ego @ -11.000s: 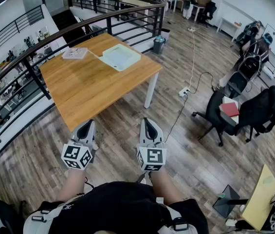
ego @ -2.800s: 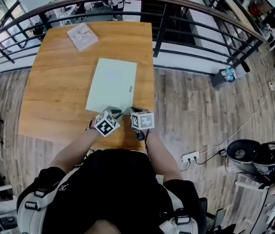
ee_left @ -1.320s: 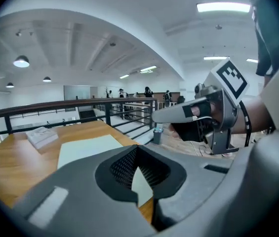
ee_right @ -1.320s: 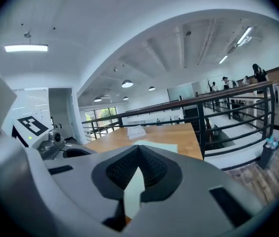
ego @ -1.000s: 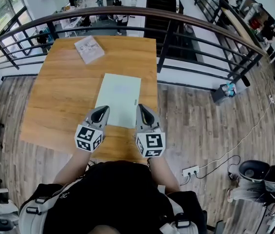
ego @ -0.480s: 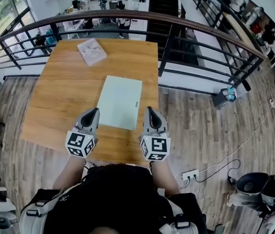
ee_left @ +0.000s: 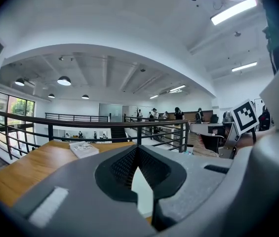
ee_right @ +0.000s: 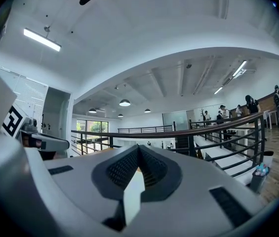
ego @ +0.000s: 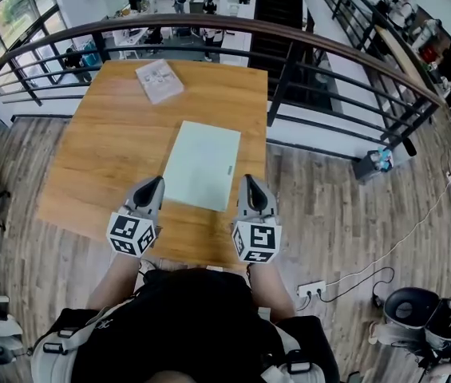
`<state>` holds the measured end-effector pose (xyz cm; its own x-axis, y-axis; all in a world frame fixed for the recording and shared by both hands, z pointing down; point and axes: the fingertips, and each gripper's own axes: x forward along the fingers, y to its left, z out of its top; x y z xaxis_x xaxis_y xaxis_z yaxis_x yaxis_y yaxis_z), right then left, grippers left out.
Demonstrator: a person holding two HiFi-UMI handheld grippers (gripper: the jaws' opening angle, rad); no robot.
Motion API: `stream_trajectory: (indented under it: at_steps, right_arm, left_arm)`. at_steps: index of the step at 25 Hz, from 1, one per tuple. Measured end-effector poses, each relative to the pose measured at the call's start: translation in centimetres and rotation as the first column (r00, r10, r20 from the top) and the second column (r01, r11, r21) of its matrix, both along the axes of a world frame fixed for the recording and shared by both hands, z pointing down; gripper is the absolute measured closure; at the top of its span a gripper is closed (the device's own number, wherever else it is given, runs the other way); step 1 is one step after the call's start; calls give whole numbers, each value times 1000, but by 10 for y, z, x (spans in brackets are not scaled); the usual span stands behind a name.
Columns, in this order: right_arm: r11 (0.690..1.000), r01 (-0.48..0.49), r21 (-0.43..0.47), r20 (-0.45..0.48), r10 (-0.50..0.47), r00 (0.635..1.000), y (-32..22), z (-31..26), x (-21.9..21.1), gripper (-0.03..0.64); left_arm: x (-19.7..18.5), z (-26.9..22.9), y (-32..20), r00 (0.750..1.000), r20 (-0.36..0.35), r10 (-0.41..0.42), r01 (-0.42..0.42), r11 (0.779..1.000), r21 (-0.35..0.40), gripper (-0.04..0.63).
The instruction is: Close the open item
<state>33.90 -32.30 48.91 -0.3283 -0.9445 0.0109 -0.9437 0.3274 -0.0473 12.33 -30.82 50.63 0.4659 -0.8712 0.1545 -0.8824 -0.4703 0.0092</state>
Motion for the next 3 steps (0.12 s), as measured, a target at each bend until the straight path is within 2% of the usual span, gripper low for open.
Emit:
stream_trajectory:
  at_steps: [3]
  right_arm:
    - [1000,7,1,-1,-7,1000,1,2,-1,612]
  left_arm:
    - [0,0,1,1000,8,0,0,1000,5,593]
